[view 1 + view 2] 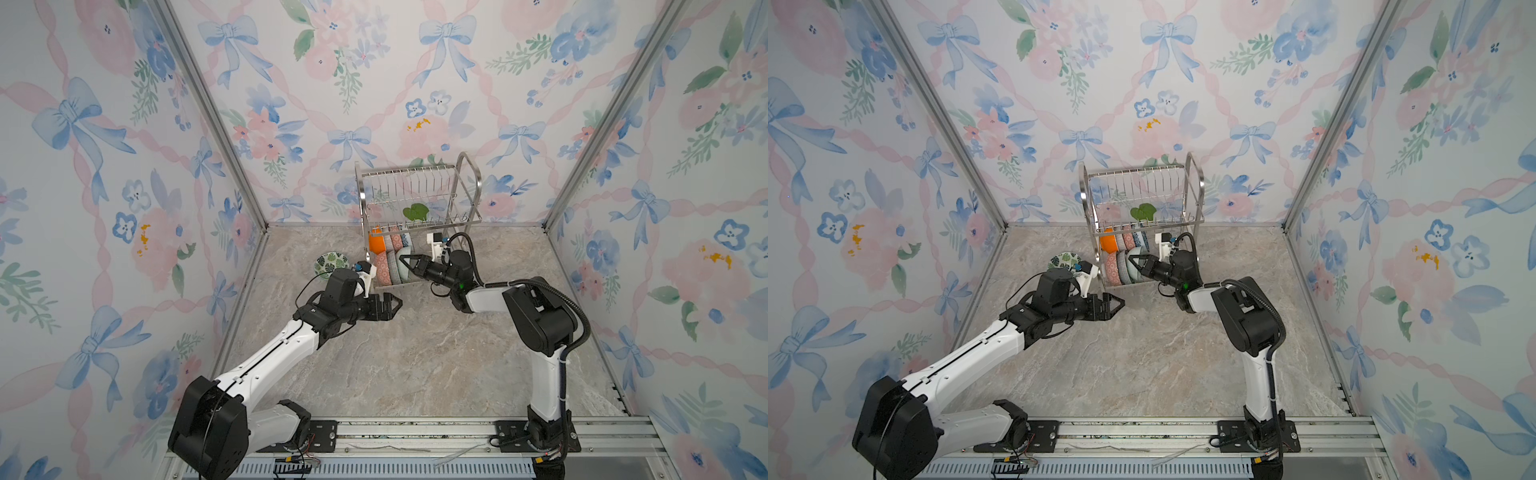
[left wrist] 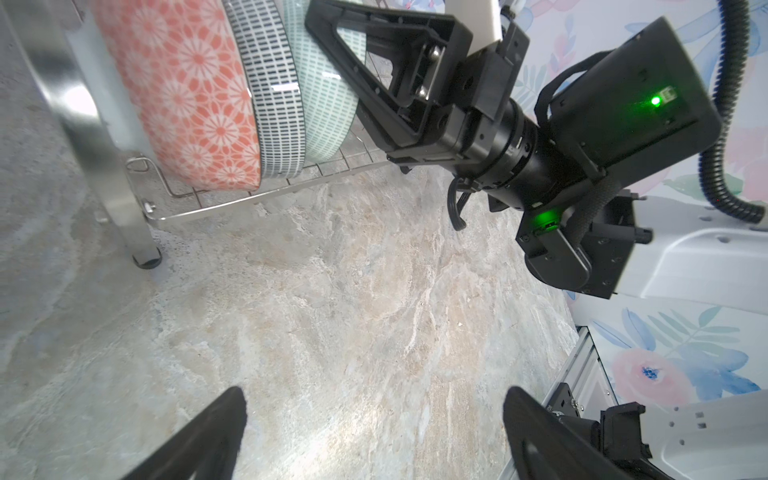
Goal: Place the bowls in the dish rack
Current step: 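Push the pale green bowl deeper into the rack slot with right gripper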
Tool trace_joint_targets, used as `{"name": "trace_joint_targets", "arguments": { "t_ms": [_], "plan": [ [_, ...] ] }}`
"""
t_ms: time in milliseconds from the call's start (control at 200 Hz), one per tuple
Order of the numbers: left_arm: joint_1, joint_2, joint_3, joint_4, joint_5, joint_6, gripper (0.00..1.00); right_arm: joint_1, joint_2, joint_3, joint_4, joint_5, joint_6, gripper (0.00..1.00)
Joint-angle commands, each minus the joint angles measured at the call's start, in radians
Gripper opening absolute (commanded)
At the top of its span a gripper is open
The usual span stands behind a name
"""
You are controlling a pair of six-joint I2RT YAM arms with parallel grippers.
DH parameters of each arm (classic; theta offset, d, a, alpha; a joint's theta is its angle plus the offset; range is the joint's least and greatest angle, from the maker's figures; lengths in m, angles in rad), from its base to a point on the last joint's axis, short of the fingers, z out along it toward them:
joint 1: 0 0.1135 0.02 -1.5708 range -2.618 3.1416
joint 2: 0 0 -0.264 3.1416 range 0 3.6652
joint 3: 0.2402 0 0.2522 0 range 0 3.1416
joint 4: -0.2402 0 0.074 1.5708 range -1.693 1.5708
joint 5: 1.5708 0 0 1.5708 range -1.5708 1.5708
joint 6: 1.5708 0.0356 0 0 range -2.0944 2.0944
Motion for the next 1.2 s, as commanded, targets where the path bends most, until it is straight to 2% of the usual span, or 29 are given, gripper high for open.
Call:
{"name": "trace_joint_targets", "arguments": {
  "t_ms": [0, 150, 380, 485, 760, 1195],
  "plan": [
    [-0.006, -0.019, 0.016, -0.016, -0.012, 0.027, 0.98, -0.006, 0.016, 0.029, 0.114, -0.034, 0.033, 0.0],
    [-0.006, -0.018, 0.018, -0.018, -0.014, 0.027, 0.98, -0.005, 0.035, 0.028, 0.146, -0.036, 0.059, 0.0],
    [-0.005, -0.025, 0.019, -0.032, -0.022, 0.034, 0.98, -0.009, 0.034, 0.023, 0.11, -0.03, 0.028, 0.0],
    [-0.005, -0.027, 0.018, -0.034, -0.025, 0.036, 0.98, -0.009, 0.016, 0.025, 0.057, -0.034, -0.015, 0.0],
    [-0.004, -0.039, 0.013, -0.036, -0.032, 0.033, 0.98, -0.009, -0.055, 0.029, -0.216, -0.025, -0.198, 0.0],
    [-0.005, -0.049, 0.02, -0.044, -0.036, 0.031, 0.98, 0.001, -0.08, 0.053, -0.336, -0.029, -0.263, 0.11]
  ]
}}
